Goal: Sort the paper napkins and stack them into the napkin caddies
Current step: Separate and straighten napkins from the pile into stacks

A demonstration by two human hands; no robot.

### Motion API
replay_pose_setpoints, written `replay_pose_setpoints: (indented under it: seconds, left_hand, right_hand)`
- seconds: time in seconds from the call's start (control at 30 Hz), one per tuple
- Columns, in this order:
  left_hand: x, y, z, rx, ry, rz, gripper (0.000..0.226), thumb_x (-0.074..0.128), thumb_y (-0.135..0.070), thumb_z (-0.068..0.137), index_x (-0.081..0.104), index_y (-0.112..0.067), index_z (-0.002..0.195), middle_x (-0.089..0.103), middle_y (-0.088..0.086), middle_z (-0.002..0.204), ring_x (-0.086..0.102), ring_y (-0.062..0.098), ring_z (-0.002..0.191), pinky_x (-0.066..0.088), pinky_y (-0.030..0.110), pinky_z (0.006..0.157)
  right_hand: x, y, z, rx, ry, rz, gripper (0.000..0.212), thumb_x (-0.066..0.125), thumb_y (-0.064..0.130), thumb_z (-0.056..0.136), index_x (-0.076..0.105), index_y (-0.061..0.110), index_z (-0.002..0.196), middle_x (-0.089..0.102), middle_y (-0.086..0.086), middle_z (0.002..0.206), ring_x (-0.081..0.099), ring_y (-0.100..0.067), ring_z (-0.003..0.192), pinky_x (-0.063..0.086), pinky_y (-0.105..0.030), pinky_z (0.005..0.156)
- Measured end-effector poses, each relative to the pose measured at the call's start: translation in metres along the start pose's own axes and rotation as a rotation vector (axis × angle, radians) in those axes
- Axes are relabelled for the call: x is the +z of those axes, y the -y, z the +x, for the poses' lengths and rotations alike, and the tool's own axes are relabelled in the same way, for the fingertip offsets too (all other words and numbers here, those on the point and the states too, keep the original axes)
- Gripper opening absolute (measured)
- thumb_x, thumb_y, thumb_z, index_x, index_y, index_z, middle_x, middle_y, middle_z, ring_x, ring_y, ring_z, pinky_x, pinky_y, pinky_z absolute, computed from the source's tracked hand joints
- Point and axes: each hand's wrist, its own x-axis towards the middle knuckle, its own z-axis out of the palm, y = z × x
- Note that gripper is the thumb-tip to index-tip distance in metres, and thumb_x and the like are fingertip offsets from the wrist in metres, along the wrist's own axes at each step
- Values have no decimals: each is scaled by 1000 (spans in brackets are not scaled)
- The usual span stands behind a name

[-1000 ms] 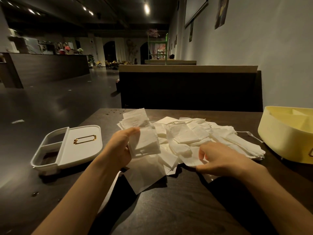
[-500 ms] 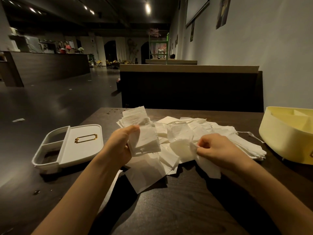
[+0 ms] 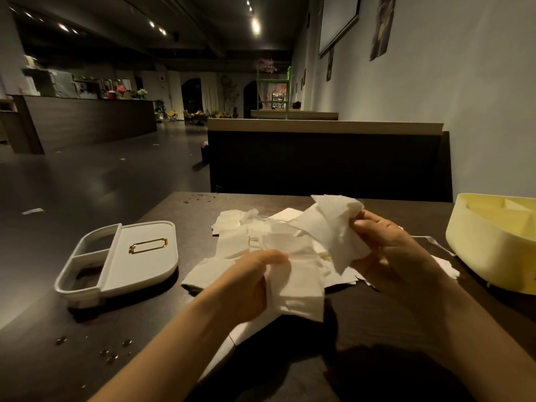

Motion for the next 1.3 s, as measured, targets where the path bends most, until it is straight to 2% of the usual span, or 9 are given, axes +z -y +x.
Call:
replay_pose_setpoints:
  seconds: [0.1, 0.23, 0.43, 0.63, 0.87, 1.03, 1.1, 1.23, 1.3]
  left_hand:
    - [12, 8, 4, 34, 58, 0, 23, 45, -5, 90, 61, -8, 107, 70, 9, 80, 67, 20, 70, 56, 33, 64]
    - [11, 9, 5, 70, 24, -41, 23, 44, -9, 93, 60, -16, 108, 69, 9, 97, 65, 24, 88, 55, 35, 72]
    - [11, 11, 5, 31, 76, 28, 33, 45, -16, 94, 61, -6, 121, 68, 17, 108, 64, 28, 94, 54, 39, 82]
    - [12, 10, 5, 6, 78, 50, 32, 44, -25, 96, 61, -9, 118, 63, 19, 118, 61, 30, 102, 51, 41, 88]
    - [8, 10, 8, 25, 117, 14, 48, 28, -56, 94, 57, -21, 110, 71, 6, 99, 68, 23, 93, 57, 35, 76]
    - [0, 0, 9, 168, -83, -3, 14, 52, -14, 93, 61, -7, 102, 64, 19, 113, 63, 31, 97, 54, 43, 83]
    - [-14, -13, 7, 234, -190, -73, 14, 49, -12, 95, 59, -7, 103, 66, 17, 104, 65, 29, 88, 59, 40, 66]
    - [-39, -33, -2, 335, -319, -185, 20, 46, -13, 98, 55, -5, 114, 65, 11, 94, 64, 25, 80, 57, 33, 47]
    - [-41, -35, -5, 356, -356, -190, 14, 46, -14, 98, 55, -9, 107, 64, 7, 90, 65, 21, 74, 56, 30, 44]
  right_hand:
    - [6, -17, 6, 30, -119, -269, 14, 48, 2, 92, 62, 5, 92, 69, -8, 80, 66, -14, 66, 55, -26, 56]
    - [5, -27, 9, 60, -182, -531, 14, 53, 2, 91, 64, 9, 97, 71, -8, 92, 67, -21, 82, 55, -38, 76]
    - [10, -27, 5, 37, -159, -534, 15, 57, 23, 91, 69, 16, 96, 74, -4, 86, 70, -19, 73, 58, -41, 68]
    - [8, -26, 1, 16, -31, -563, 18, 62, 14, 86, 68, 21, 101, 74, -4, 92, 70, -22, 85, 56, -42, 76]
    - [9, -40, 7, -65, -171, -553, 45, 71, 16, 80, 48, 26, 118, 70, -9, 96, 68, -24, 89, 58, -47, 76]
    - [11, -45, 11, -395, -193, -927, 56, 70, 35, 79, 40, 29, 126, 59, 10, 106, 61, -9, 90, 54, -26, 72]
    - [2, -44, 13, -508, -125, -1185, 54, 69, 28, 82, 41, 28, 129, 55, 13, 113, 56, -7, 98, 51, -22, 78]
    - [-4, -53, 14, -266, 334, -1595, 61, 64, 31, 82, 37, 32, 136, 41, 11, 139, 36, -5, 126, 33, -30, 110]
    - [1, -57, 16, -250, 372, -1664, 63, 62, 32, 84, 33, 33, 139, 34, 12, 145, 30, -7, 132, 25, -30, 114]
